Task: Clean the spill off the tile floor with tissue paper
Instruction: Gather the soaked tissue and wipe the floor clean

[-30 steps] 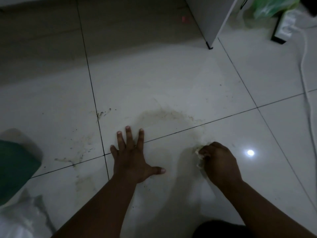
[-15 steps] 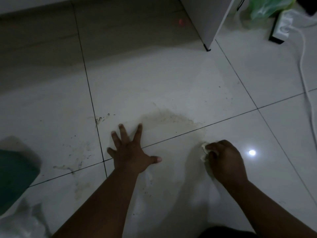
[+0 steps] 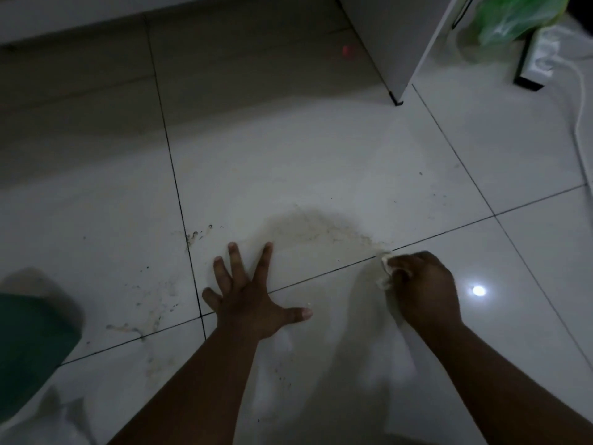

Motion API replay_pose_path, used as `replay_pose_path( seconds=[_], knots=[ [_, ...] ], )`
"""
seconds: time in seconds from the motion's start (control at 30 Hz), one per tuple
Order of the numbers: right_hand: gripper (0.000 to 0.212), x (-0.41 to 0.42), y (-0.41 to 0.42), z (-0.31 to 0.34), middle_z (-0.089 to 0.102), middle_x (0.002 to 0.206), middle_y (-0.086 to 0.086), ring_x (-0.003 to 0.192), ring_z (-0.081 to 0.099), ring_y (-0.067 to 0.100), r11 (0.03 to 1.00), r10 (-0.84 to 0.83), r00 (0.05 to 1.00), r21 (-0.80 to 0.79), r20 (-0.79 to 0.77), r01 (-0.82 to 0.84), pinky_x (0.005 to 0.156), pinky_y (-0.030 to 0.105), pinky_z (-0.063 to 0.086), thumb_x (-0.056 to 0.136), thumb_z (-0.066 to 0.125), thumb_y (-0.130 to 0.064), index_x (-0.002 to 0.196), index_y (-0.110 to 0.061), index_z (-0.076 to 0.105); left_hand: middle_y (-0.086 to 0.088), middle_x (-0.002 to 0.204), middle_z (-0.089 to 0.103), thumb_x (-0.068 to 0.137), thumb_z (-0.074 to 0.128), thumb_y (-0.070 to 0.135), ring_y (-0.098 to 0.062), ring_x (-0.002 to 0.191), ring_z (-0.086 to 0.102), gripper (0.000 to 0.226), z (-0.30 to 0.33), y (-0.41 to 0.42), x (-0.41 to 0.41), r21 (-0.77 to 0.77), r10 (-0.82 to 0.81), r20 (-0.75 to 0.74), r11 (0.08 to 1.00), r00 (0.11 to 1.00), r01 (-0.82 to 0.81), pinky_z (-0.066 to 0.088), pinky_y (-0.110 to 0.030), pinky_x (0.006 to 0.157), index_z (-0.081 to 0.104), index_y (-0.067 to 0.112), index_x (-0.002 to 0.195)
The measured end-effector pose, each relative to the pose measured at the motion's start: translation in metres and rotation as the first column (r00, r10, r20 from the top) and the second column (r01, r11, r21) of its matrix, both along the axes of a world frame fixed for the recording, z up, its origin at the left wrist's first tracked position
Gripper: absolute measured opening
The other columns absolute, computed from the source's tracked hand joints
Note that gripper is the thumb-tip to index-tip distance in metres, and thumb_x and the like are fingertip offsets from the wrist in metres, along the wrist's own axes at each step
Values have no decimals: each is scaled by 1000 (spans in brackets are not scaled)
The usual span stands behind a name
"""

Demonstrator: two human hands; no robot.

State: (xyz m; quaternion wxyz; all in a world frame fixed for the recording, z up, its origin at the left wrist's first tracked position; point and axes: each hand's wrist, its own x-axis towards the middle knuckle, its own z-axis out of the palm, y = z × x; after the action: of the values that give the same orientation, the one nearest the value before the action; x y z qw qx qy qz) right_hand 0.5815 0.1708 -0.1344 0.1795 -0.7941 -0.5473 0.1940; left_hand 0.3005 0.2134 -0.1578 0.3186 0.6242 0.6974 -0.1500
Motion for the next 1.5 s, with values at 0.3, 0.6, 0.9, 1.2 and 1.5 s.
replay_pose_path(
  seconds=[0.3, 0.6, 0.9, 1.2, 1.5],
  knots=[
    [25, -71, 5, -2, 61, 88, -6, 72, 58, 10, 915, 372, 909, -89, -185, -393, 64, 24, 51, 73, 78, -17, 96, -27, 78, -4, 127, -71, 29, 54, 103, -39, 128, -55, 149, 9, 12, 4, -183, -35, -10, 983, 999, 33, -11, -76, 110, -51, 57, 123],
    [24, -32, 64, -11, 65, 91, 10, 77, 61, 30, 998, -59, 998, 12, 26, 58, 67, 28, 47, 77, 68, -6, 96, -15, 78, -3, 129, -70, 30, 56, 102, -37, 125, -59, 148, 4, 10, 1, -160, -30, 8, 987, 1000, 31, -14, -76, 109, -49, 58, 125],
    [12, -81, 12, -6, 61, 81, -1, 74, 59, 21, 968, 251, 965, 3, -80, -252, 62, 27, 49, 70, 70, -20, 81, -22, 74, -1, 138, -64, 22, 48, 106, -34, 129, -57, 151, 1, 3, 2, -45, 2, 37, 999, 999, -1, -14, -75, 109, -44, 57, 132],
    [30, -70, 81, -21, 63, 97, 14, 89, 62, 37, 997, 47, 999, 63, -22, -46, 77, 38, 54, 80, 61, 0, 104, -11, 76, 2, 140, -63, 19, 48, 106, -31, 130, -57, 161, 2, 2, 0, -42, 29, 34, 999, 999, -28, -14, -73, 110, -48, 46, 134],
    [22, -97, 48, -19, 63, 84, 4, 74, 62, 28, 971, 228, 969, 100, -92, -219, 66, 33, 55, 70, 64, -15, 88, -18, 77, 0, 135, -67, 23, 53, 102, -34, 127, -59, 161, 5, 6, 2, -92, 25, 26, 996, 999, -23, -11, -75, 109, -52, 44, 130]
  ],
)
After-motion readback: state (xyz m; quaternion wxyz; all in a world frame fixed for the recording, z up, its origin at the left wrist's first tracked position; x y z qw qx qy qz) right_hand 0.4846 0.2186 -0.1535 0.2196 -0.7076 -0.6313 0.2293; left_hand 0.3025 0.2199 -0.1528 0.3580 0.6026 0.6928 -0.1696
